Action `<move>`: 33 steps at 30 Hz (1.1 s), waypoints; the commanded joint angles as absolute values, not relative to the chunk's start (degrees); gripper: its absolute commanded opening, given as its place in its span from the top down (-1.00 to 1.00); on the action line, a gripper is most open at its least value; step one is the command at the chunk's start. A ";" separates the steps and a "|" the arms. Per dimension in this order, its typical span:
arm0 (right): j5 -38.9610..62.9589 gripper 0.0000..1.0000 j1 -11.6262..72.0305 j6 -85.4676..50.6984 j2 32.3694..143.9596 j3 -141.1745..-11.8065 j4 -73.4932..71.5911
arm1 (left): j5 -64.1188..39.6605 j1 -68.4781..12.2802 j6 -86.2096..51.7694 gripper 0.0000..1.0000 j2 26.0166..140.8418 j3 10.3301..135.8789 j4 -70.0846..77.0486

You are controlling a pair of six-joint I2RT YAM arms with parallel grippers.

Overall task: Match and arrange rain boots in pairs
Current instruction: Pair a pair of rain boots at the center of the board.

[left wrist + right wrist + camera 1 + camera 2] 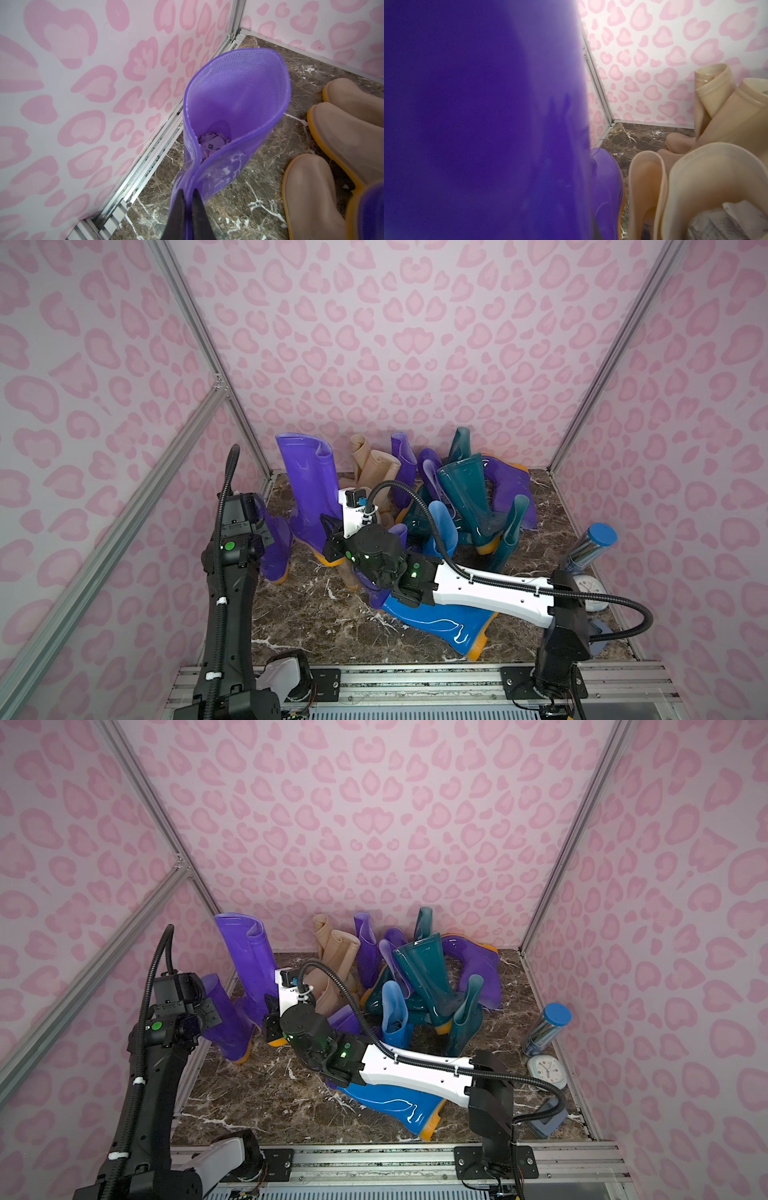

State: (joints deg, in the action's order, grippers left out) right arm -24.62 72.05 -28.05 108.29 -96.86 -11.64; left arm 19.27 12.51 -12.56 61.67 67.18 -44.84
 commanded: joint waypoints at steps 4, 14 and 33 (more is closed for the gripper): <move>-33.11 1.00 73.69 -27.93 117.95 -104.40 -14.48 | 18.37 12.57 -14.92 0.91 59.39 65.43 -42.07; -38.13 1.00 75.57 -27.51 129.43 -114.40 -10.72 | 14.68 12.57 -16.33 0.91 57.77 65.31 -40.76; -36.09 0.88 75.79 -29.10 140.27 -108.51 -13.88 | 10.09 12.55 -18.42 0.08 55.90 66.00 -41.12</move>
State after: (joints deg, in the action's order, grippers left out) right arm -37.60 75.16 -27.86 141.58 -111.85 -13.91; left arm 11.68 12.47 -17.89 56.42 64.60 -42.13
